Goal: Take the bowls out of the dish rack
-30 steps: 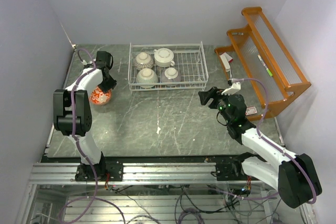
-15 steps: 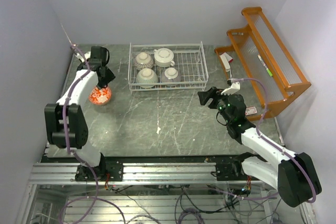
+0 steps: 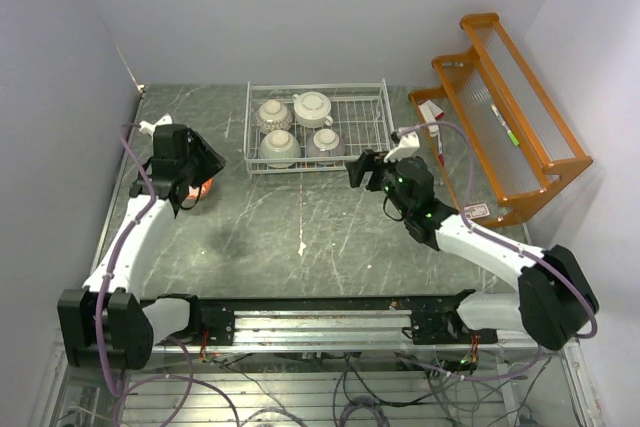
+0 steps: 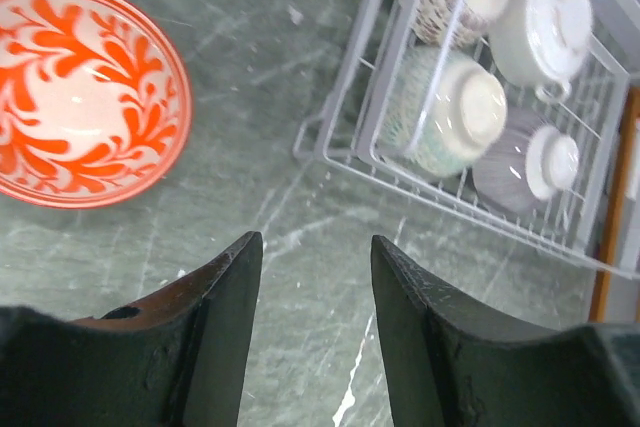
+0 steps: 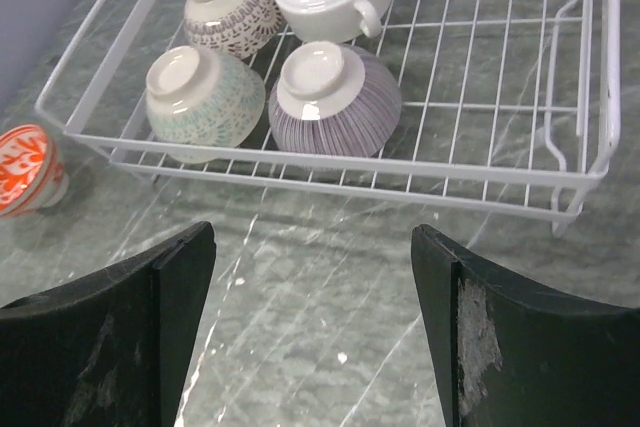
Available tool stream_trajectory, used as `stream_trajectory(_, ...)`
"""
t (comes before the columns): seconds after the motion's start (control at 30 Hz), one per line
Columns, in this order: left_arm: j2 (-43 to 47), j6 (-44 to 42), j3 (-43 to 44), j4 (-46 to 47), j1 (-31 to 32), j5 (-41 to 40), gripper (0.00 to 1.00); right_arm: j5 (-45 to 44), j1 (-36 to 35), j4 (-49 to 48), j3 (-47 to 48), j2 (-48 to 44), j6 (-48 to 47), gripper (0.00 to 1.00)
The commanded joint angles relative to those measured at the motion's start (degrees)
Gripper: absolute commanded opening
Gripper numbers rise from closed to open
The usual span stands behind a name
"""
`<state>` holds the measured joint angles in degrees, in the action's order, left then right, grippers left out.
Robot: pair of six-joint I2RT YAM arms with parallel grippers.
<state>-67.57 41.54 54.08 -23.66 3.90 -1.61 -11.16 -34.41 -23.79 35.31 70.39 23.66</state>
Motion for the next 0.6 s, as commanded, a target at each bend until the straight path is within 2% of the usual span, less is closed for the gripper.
stream_trajectory(0.0,7.4,-0.4,-7.1,13.4,0.2,12.5,0.58,-5.8,-1.7,3.2,6.7,5.3,-5.1,0.80)
stream_trajectory(0.1,12.1,0.1,-10.7,17.0,0.2,14.9,0.60,-8.5,-1.9,5.8,13.0,10.1,-7.9,0.84)
stream_trajectory(0.23,15.4,-0.3,-12.6,15.9,0.2,15.6,0.69,-11.5,-2.0,8.8,20.9,16.8,-11.5,0.88)
stream_trajectory(0.5,16.5,-0.7,-14.3,15.6,0.1,18.8,0.85,-7.0,-2.0,15.0,36.1,30.6,-13.7,0.92)
stream_trajectory(0.57,16.4,-0.5,-14.7,16.6,0.1,19.9,0.93,-6.1,-1.9,16.2,39.2,33.4,-14.1,0.92)
